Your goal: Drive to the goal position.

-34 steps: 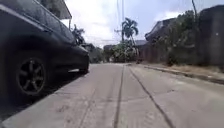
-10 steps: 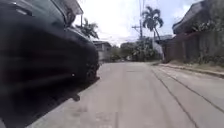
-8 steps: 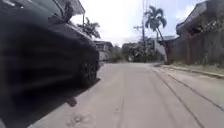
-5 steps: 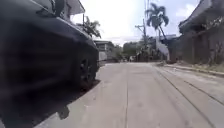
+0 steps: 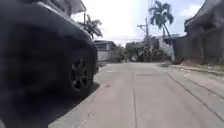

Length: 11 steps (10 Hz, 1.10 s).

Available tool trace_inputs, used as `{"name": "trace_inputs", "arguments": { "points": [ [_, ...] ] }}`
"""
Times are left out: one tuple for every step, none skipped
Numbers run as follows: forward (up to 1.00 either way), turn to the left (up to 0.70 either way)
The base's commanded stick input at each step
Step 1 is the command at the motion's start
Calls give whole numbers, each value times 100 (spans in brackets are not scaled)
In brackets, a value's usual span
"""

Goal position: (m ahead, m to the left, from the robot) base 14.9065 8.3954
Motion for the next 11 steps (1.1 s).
{"name": "trace_inputs", "arguments": {
  "points": [
    [100, -3],
    [100, 0],
    [100, 0],
    [100, 0],
    [100, 0],
    [100, 0],
    [100, 0],
    [100, 0],
    [100, 0],
    [100, -1],
    [100, -9]
  ]
}}
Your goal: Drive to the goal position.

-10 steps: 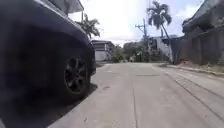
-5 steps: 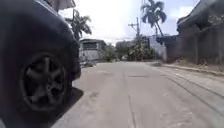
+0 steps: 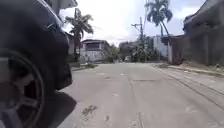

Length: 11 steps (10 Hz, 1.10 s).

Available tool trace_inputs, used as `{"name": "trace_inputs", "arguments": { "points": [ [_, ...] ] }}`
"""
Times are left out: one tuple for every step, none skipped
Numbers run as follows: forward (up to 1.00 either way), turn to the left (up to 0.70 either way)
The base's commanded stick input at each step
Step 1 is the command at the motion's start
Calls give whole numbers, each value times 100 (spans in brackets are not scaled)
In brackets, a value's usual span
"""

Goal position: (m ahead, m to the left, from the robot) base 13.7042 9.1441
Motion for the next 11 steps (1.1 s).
{"name": "trace_inputs", "arguments": {
  "points": [
    [100, -24],
    [100, -37],
    [100, -32],
    [100, -5],
    [100, 0],
    [100, 0],
    [100, 0],
    [100, 0],
    [100, 1],
    [100, 1],
    [100, 1]
  ]
}}
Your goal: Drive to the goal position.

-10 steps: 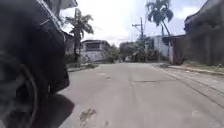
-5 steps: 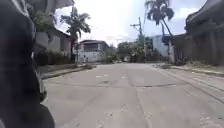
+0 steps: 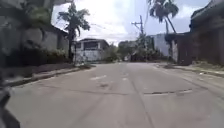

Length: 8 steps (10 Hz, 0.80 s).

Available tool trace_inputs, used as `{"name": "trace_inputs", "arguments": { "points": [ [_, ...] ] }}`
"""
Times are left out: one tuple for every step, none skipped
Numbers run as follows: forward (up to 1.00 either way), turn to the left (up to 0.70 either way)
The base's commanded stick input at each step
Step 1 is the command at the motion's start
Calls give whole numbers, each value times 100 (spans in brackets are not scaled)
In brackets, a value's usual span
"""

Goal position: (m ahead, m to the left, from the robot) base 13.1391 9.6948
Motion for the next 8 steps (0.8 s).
{"name": "trace_inputs", "arguments": {
  "points": [
    [100, 0],
    [100, -1],
    [100, -3],
    [100, -2],
    [100, 0],
    [100, 0],
    [100, 0],
    [100, 0]
  ]
}}
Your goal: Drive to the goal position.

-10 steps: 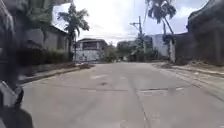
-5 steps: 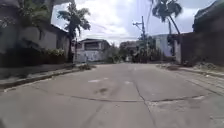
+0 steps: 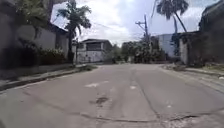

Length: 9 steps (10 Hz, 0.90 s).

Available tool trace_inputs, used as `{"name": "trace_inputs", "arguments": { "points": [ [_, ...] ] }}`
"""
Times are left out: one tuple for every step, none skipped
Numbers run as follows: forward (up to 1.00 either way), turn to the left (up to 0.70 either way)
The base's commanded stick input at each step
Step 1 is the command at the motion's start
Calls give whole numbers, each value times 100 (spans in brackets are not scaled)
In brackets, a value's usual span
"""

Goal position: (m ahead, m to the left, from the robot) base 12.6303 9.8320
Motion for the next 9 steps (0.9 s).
{"name": "trace_inputs", "arguments": {
  "points": [
    [100, 0],
    [100, 0],
    [100, 0],
    [100, 0],
    [100, -1],
    [100, -2],
    [100, -3],
    [100, -3],
    [100, -3]
  ]
}}
